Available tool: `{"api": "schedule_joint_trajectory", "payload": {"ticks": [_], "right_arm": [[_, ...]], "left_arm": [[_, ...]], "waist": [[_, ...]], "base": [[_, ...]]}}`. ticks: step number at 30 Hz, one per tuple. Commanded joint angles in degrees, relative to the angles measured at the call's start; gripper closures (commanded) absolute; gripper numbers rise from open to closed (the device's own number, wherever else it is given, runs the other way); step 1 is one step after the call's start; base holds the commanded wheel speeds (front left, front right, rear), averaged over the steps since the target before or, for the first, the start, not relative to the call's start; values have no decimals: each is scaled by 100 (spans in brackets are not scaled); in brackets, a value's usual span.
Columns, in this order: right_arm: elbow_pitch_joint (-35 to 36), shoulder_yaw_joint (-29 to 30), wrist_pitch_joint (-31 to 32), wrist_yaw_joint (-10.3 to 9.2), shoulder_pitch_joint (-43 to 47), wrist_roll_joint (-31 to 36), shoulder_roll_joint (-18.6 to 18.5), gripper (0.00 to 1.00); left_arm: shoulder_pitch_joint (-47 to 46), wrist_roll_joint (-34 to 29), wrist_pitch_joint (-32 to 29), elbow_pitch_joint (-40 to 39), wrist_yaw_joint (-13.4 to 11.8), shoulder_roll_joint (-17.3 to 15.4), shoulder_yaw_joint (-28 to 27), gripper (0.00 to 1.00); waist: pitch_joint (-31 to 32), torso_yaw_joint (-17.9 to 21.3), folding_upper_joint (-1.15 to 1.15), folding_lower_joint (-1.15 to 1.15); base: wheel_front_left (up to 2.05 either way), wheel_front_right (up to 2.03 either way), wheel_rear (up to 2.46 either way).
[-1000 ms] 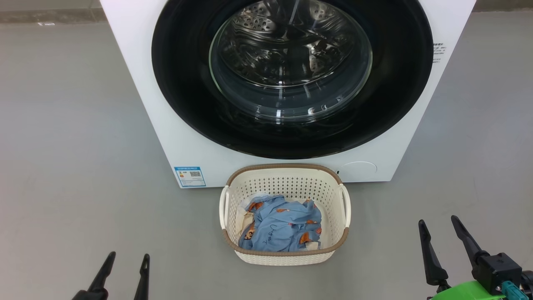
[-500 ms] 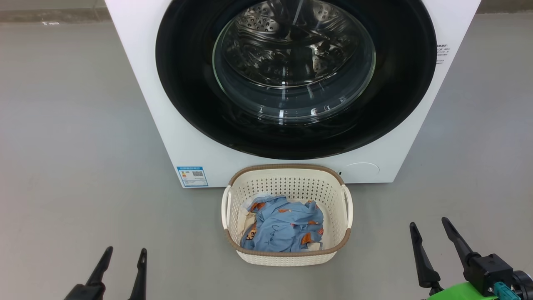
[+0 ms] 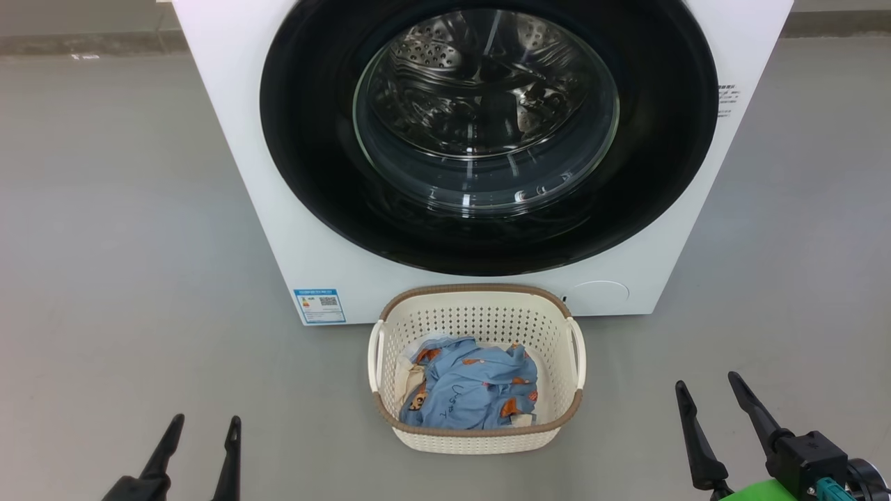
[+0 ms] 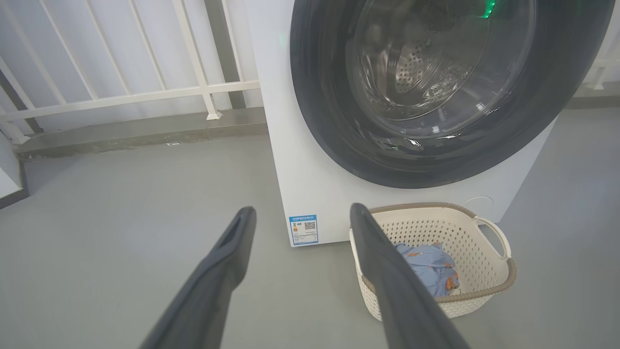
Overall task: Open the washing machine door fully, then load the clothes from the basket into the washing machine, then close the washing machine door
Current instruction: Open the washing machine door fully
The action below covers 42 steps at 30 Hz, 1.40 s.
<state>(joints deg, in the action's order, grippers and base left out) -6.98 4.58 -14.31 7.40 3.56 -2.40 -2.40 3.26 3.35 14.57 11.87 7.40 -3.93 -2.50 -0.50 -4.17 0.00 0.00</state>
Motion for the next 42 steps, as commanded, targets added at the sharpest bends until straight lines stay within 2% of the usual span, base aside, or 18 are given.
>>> {"api": "schedule_joint_trajectory", "payload": {"ticks": [1,23,42], "right_arm": [[121,-156,-69,9,-44,36,-48,0],[125,-137,-69,9,-66,10,-48,0],[127,-123,-69,9,-91,-20,-48,0]], "left_arm": [[-153,19,43,-109,9,-78,-207,0],[-199,11,43,-149,9,-107,-193,0],[-215,62,43,-206,9,-83,-226,0]], "waist": [[12,9,0,0],[-1,24,0,0],[-32,103,0,0]], "base": [[0,0,0],[9,9,-17],[109,109,-219]]}}
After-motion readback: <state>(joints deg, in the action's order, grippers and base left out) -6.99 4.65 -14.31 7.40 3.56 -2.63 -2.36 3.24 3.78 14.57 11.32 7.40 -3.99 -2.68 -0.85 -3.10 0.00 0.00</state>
